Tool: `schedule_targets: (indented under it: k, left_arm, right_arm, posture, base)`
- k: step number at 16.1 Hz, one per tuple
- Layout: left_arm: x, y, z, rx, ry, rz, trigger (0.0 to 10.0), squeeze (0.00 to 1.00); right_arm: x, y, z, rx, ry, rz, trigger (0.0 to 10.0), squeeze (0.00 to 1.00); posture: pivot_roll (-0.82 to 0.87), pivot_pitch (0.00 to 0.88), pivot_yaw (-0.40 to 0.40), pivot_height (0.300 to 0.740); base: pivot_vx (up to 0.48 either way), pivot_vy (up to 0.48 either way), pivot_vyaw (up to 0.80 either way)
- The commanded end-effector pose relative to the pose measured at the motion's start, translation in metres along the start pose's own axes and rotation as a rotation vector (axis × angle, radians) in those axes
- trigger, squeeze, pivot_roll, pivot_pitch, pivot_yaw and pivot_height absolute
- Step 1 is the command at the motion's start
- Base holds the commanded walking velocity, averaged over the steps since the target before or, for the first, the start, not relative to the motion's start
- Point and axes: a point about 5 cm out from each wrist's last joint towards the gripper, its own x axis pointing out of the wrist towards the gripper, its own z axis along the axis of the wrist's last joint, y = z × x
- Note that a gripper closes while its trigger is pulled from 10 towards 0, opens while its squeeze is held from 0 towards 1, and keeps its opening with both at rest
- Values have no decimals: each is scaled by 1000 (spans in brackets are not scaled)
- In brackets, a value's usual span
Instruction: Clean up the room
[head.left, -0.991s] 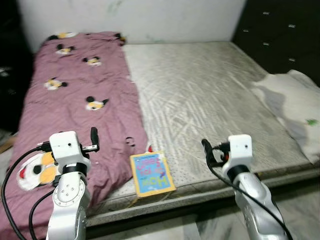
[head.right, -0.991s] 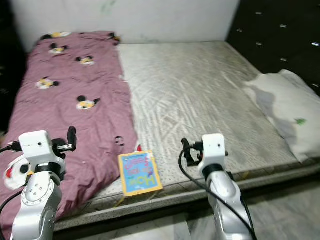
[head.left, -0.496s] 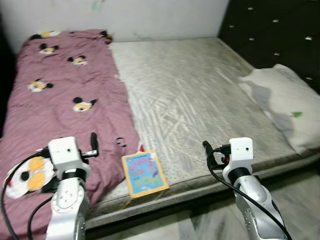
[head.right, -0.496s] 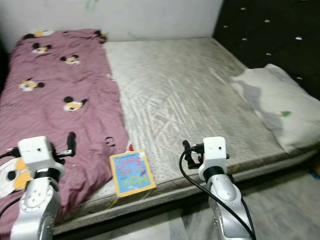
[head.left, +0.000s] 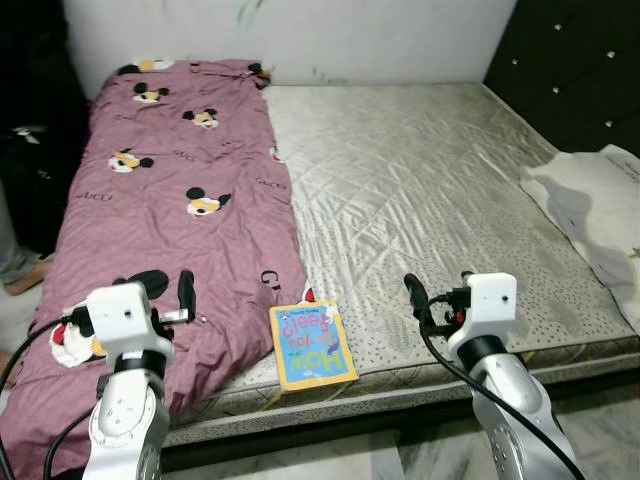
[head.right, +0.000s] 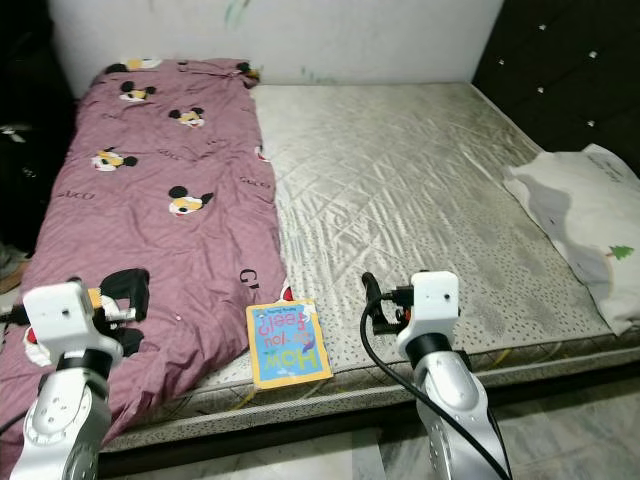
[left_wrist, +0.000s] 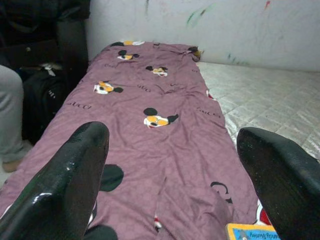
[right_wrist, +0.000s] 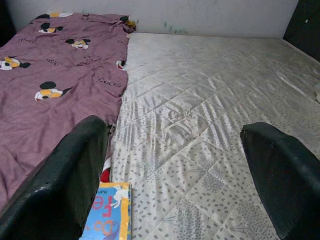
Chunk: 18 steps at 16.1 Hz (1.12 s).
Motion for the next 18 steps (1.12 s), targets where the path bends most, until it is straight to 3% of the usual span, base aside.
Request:
schedule_targets:
  k: [1,6,15,18]
  left_arm:
    - [-2,0,5,7,-26,-17,10000,0]
    - [-10,4,4,17,-20,-23,10000,0]
    - [-8,2,4,24,-15,-24,10000,0]
    - [-7,4,2,37,3,20,10000,0]
  right_arm:
    - [-3,-3,2,3,-3,-4,10000,0]
    - [-9,-2,1,10,10,11,10000,0]
    - [-9,4,0,24,17,39,10000,0]
    - [-8,3,0,14,20,42,10000,0]
  posture:
    - [-74,74,-42,740]
    - [-70,80,-47,736]
    - [-75,89,-49,648]
    - [-75,90,-50,626]
  base:
    - [0,0,0]
    - [0,0,0]
    - [0,0,0]
    - [0,0,0]
